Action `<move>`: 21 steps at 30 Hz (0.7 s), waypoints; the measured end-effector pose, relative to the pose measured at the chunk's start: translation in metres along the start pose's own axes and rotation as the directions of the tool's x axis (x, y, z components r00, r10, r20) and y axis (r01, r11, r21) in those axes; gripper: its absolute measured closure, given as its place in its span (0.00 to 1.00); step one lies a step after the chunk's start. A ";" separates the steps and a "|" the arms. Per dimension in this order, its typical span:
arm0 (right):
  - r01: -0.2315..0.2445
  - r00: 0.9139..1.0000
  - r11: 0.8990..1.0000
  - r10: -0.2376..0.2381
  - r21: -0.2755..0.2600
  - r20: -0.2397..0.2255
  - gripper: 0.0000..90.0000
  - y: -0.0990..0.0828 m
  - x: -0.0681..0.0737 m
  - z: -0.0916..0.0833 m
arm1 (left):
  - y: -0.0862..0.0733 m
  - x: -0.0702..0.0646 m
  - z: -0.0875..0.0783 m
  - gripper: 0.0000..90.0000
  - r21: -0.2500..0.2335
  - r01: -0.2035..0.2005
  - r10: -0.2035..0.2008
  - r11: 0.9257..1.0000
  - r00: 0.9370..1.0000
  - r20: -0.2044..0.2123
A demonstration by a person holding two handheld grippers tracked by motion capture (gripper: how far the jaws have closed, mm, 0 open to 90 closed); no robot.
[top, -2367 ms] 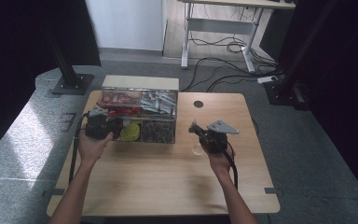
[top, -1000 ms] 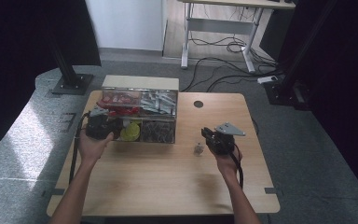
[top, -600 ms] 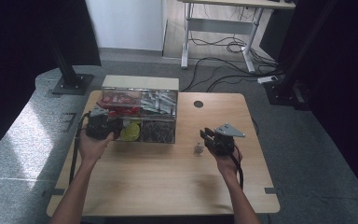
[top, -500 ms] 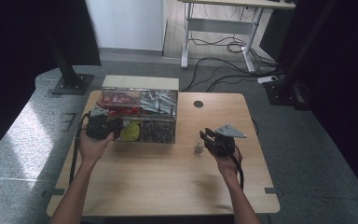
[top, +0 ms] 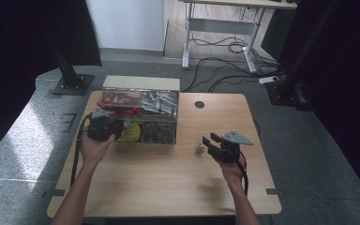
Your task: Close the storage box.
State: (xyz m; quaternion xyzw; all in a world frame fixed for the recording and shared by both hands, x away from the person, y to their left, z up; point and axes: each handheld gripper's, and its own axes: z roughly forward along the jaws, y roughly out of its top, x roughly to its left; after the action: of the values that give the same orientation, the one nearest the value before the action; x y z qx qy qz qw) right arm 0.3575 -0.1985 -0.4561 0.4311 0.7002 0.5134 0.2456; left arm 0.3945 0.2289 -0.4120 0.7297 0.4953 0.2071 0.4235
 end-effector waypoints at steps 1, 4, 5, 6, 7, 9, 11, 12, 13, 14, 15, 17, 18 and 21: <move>-0.002 1.000 1.000 0.002 -0.001 0.000 0.63 -0.001 0.000 -0.001 | 0.000 0.000 0.000 1.00 -0.004 -0.001 0.001 1.000 1.000 0.001; -0.009 1.000 1.000 0.009 -0.002 -0.007 0.62 -0.006 -0.001 -0.005 | -0.001 -0.001 -0.001 1.00 -0.006 -0.001 0.002 1.000 1.000 0.003; -0.009 1.000 1.000 0.009 0.000 -0.008 0.62 -0.008 -0.001 -0.005 | -0.001 -0.001 -0.002 1.00 -0.006 -0.002 0.002 1.000 1.000 0.004; -0.011 1.000 1.000 0.011 0.002 -0.011 0.62 -0.009 -0.001 -0.006 | -0.001 -0.001 -0.002 1.00 -0.007 -0.001 0.001 1.000 1.000 0.005; -0.012 1.000 1.000 0.012 0.003 -0.010 0.62 -0.010 -0.001 -0.006 | -0.001 -0.001 -0.002 1.00 -0.007 0.000 0.000 1.000 1.000 0.006; -0.017 1.000 1.000 0.017 0.006 -0.012 0.62 -0.013 -0.001 -0.007 | -0.002 0.000 -0.002 1.00 -0.007 0.006 -0.006 1.000 1.000 0.013; -0.017 1.000 1.000 0.018 0.005 -0.012 0.62 -0.015 -0.001 -0.008 | -0.003 0.000 -0.002 1.00 -0.006 0.014 -0.014 1.000 1.000 0.026; -0.017 1.000 1.000 0.018 0.004 -0.013 0.62 -0.016 -0.001 -0.008 | -0.004 0.001 -0.002 1.00 -0.004 0.014 -0.014 1.000 1.000 0.027; -0.019 1.000 1.000 0.019 0.006 -0.014 0.62 -0.016 -0.001 -0.009 | -0.004 0.001 -0.002 1.00 -0.004 0.014 -0.014 1.000 1.000 0.026; -0.020 1.000 1.000 0.020 0.004 -0.014 0.62 -0.017 -0.001 -0.010 | -0.005 0.001 -0.002 1.00 -0.005 0.015 -0.015 1.000 1.000 0.026; -0.020 1.000 1.000 0.020 0.006 -0.015 0.62 -0.018 -0.001 -0.010 | -0.005 0.001 -0.003 1.00 -0.004 0.013 -0.013 1.000 1.000 0.026; -0.021 1.000 1.000 0.021 0.007 -0.015 0.62 -0.019 -0.001 -0.011 | -0.006 0.001 -0.003 1.00 -0.004 0.012 -0.011 1.000 1.000 0.026; -0.023 1.000 1.000 0.023 0.007 -0.016 0.62 -0.020 -0.001 -0.011 | -0.006 0.000 -0.003 1.00 -0.004 0.011 -0.011 1.000 1.000 0.025; -0.017 1.000 1.000 0.017 0.012 -0.015 0.62 -0.023 0.000 -0.012 | -0.007 0.000 -0.004 1.00 -0.005 0.012 -0.012 1.000 1.000 0.026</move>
State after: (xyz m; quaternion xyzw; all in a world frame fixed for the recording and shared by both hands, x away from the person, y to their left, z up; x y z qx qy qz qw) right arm 0.3405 -0.2069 -0.4734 0.4346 0.7012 0.5148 0.2333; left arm 0.3880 0.2319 -0.4160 0.7282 0.4937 0.1964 0.4328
